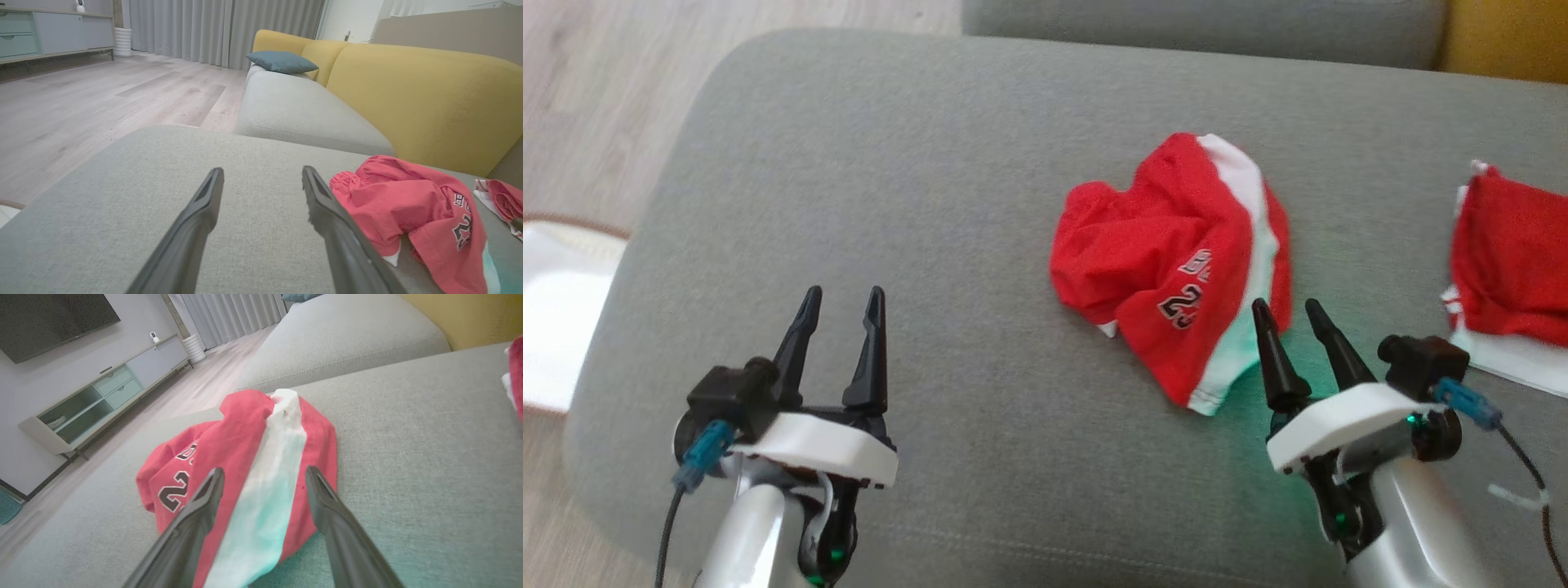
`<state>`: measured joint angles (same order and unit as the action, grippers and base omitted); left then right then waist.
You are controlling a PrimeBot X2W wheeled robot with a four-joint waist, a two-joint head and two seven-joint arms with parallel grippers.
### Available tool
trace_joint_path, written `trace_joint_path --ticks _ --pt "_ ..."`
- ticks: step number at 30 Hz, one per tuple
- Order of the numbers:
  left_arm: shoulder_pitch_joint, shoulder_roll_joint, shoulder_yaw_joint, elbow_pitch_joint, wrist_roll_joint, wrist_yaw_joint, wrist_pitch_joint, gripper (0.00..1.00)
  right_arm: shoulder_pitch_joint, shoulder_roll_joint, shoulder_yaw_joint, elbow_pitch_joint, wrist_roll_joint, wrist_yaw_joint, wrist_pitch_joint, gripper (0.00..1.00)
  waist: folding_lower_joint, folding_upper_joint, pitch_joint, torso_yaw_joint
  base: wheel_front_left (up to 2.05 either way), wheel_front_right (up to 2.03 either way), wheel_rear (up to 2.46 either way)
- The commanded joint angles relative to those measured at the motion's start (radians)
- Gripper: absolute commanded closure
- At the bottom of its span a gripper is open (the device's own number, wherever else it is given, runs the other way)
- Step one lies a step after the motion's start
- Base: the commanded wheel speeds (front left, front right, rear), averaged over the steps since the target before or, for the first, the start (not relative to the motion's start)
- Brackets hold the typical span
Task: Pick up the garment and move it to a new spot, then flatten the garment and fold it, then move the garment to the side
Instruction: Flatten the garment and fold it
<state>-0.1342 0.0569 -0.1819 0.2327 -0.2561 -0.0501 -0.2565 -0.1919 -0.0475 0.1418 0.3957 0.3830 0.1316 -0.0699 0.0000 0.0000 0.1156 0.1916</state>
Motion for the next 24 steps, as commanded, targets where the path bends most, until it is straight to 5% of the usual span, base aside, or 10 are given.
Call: trace_joint_path --ticks 1,11,12,13,14,24 --pt "-0.044 0.006 0.032 -0.023 0.006 -0.004 -0.005 0.00 -0.056 -0.003 0.013 -0.001 0.001 -0.001 -0.001 0.00 0.0000 0.0000 0.021 0.027 0.00 0.00 0.00" --pt "-0.064 -0.004 0.041 0.005 0.009 -0.025 -0.005 0.00 -0.184 -0.003 -0.005 0.270 0.051 -0.001 -0.029 0.00 0.0000 0.0000 0.057 0.093 0.00 0.00 0.00" --pt "-0.064 -0.005 0.041 0.006 0.009 -0.026 -0.005 0.00 -0.194 -0.003 -0.006 0.293 0.045 -0.001 -0.034 0.49 0.0000 0.0000 0.057 0.097 0.00 0.00 0.00" --pt "-0.064 -0.005 0.042 0.007 0.010 -0.026 -0.005 0.00 -0.204 -0.003 -0.007 0.312 0.041 -0.001 -0.042 0.68 0.0000 0.0000 0.057 0.100 0.00 0.00 0.00" --pt "-0.063 -0.005 0.042 0.009 0.010 -0.027 -0.005 0.00 -0.214 -0.003 -0.008 0.328 0.040 -0.001 -0.050 1.00 0.0000 0.0000 0.056 0.102 0.00 0.00 0.00" --pt "-0.043 -0.006 0.045 0.015 0.002 -0.018 -0.005 0.00 -0.328 -0.003 -0.107 0.374 -0.067 -0.001 -0.144 1.00 0.0000 0.0000 0.000 0.089 0.00 0.00 0.00"
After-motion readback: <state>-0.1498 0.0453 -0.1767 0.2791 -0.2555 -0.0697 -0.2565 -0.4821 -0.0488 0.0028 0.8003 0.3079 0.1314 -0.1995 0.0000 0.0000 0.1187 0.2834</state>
